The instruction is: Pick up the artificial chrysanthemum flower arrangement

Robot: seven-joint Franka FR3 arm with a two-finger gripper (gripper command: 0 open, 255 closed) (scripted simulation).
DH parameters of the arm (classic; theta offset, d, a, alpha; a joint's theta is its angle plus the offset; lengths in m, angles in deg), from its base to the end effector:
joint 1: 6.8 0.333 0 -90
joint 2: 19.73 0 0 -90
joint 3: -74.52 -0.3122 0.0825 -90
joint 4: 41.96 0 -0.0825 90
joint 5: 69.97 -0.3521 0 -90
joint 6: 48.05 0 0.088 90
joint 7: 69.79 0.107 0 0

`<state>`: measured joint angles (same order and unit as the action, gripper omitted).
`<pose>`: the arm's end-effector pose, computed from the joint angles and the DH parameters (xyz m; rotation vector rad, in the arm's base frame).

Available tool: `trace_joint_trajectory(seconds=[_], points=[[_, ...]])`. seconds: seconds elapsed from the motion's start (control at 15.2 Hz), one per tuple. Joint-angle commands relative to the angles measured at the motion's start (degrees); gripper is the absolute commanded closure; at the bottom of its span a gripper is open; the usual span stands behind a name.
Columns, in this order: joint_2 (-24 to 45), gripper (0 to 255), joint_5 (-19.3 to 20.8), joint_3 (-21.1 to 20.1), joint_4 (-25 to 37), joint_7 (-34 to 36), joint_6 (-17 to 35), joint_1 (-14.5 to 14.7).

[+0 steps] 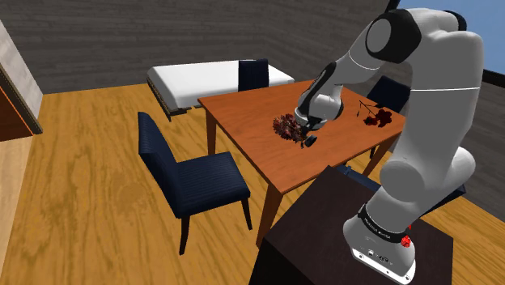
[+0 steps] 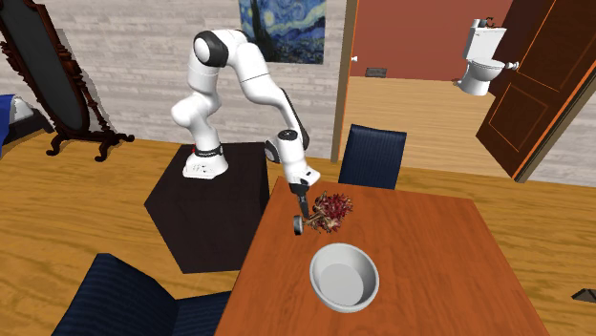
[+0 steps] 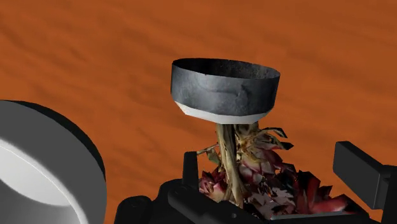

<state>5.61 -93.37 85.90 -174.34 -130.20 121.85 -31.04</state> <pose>0.4088 -0.3276 0.2039 2.9787 0.0995 0.2703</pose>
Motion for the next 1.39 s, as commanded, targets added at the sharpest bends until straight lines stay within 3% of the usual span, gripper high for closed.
trace_joint_trajectory(seconds=[0.0,0.46,0.53,1.12,1.32], points=[[2.33,0,-1.20,-1.81,1.35,-1.62,1.25,-2.08],[6.70,0,-2.85,-5.18,2.87,-3.37,4.47,-4.99],[6.77,255,-2.89,-5.26,2.86,-3.38,4.57,-5.01],[6.70,255,-2.85,-5.18,2.87,-3.37,4.47,-4.98],[4.33,255,-2.07,-3.40,2.01,-2.50,2.75,-3.44]])
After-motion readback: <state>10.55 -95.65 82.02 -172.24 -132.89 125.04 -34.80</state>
